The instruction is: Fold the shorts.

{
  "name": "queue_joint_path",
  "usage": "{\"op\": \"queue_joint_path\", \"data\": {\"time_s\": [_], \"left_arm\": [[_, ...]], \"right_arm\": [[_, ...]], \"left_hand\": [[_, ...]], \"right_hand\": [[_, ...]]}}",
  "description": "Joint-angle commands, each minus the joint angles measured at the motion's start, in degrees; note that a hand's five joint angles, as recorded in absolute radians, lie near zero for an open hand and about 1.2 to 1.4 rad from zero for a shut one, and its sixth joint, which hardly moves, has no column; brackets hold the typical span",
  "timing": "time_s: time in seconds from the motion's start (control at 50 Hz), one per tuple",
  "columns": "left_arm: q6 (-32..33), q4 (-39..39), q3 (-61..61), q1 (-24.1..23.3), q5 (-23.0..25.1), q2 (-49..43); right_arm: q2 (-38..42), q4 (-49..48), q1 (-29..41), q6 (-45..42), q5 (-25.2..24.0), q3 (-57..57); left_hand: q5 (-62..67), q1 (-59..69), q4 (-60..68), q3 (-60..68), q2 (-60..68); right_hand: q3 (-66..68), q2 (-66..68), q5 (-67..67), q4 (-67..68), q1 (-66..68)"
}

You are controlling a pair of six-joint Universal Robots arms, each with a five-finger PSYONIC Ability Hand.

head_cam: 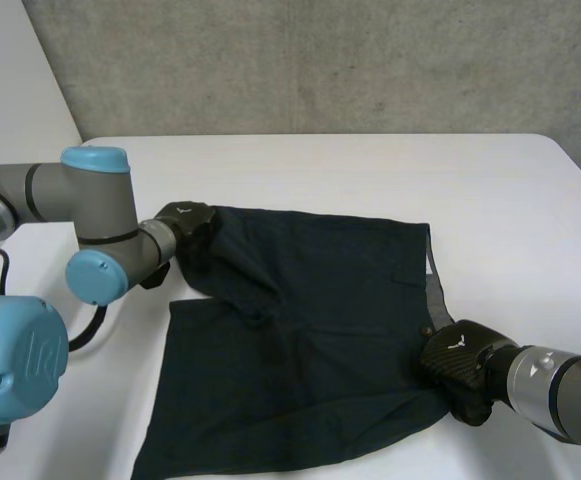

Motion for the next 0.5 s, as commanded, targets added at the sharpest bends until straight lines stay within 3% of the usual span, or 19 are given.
{"op": "queue_joint_path", "data": {"time_s": [0.02, 0.1, 0.24, 0.26, 0.28, 0.32, 0.5], "left_arm": [[-1.61, 0.15, 1.38, -1.01, 1.71, 0.05], [-2.75, 0.23, 2.08, -1.19, 2.50, -0.13], [-2.84, 0.32, 2.88, -1.54, 2.68, -1.44], [-2.84, 0.32, 3.05, -1.54, 2.59, -1.62], [-2.84, 0.23, 3.40, -1.54, 2.42, -1.97], [-2.84, 0.32, 3.67, -1.54, 1.98, -1.97], [-2.40, -0.47, 1.83, -0.84, -1.89, 4.34]], "right_arm": [[-0.06, 0.00, 0.00, 0.00, 0.01, 0.12], [0.03, 0.00, 0.00, 0.00, 0.01, 0.12], [0.03, 0.00, 0.00, 0.00, 0.01, 0.12], [0.03, 0.00, 0.00, 0.00, 0.01, 0.12], [0.03, -0.09, 0.00, 0.00, 0.01, 0.12], [0.03, -0.09, -0.09, 0.00, 0.01, 0.12], [0.03, -0.09, 0.00, -0.09, 0.01, 0.21]], "left_hand": [[1.31, 0.95, 1.36, 1.12, 1.33], [-0.38, -0.74, -0.33, -0.57, -0.36], [8.85, 8.49, 8.90, 8.66, 8.87], [12.54, 12.18, 12.59, 12.34, 12.56], [26.56, 26.20, 26.61, 26.37, 26.58], [42.10, 41.74, 42.15, 41.90, 42.12], [42.16, 41.80, 42.21, 41.96, 42.18]], "right_hand": [[12.07, 13.24, 14.21, 11.66, 24.19], [12.07, 13.24, 14.21, 11.66, 24.19], [12.07, 13.24, 14.21, 11.66, 24.19], [12.07, 13.24, 14.21, 11.66, 24.19], [12.07, 13.24, 14.21, 11.66, 24.19], [12.07, 13.24, 14.21, 11.66, 24.19], [12.07, 13.24, 14.21, 11.66, 24.19]]}}
